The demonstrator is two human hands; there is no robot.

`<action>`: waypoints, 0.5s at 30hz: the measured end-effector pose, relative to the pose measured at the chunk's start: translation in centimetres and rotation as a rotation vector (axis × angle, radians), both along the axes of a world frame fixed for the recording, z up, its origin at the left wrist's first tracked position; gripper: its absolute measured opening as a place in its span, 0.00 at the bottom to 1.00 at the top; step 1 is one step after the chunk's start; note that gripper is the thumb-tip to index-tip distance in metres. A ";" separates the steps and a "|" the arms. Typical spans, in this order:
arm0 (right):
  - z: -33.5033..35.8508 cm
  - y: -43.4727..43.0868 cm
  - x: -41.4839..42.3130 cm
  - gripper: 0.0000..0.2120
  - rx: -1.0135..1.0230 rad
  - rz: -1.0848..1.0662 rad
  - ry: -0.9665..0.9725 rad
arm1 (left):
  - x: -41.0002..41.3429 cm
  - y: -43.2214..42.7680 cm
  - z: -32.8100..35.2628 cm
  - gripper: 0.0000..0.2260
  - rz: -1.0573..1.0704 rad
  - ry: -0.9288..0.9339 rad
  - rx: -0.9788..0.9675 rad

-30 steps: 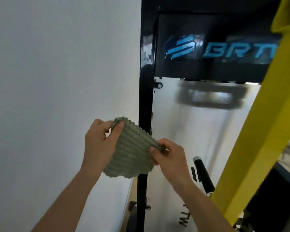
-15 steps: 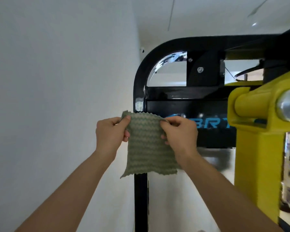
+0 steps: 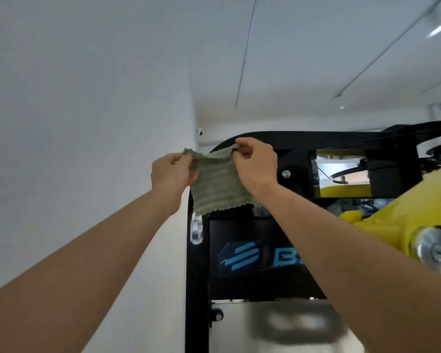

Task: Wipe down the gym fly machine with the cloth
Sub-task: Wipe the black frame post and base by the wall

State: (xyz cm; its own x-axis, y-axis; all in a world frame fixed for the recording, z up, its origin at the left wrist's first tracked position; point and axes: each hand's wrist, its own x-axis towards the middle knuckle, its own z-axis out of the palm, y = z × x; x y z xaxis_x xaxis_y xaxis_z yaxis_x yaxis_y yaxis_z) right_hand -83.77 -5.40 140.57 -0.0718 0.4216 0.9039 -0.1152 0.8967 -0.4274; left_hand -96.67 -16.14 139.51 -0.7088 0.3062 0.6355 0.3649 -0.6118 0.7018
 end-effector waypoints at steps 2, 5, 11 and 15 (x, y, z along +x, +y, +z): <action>1.9 0.8 -0.4 0.21 0.073 -0.043 -0.066 | -0.4 1.1 1.5 0.11 0.049 0.113 -0.035; 3.5 1.8 -0.9 0.30 0.105 -0.045 -0.214 | -0.5 2.1 2.3 0.13 0.129 0.314 -0.160; 6.4 4.8 -0.1 0.26 0.199 -0.219 -0.339 | -1.7 4.8 3.7 0.20 0.204 0.576 -0.282; 8.7 7.0 2.1 0.22 0.233 -0.321 -0.452 | -2.0 6.5 4.9 0.18 0.269 0.743 -0.291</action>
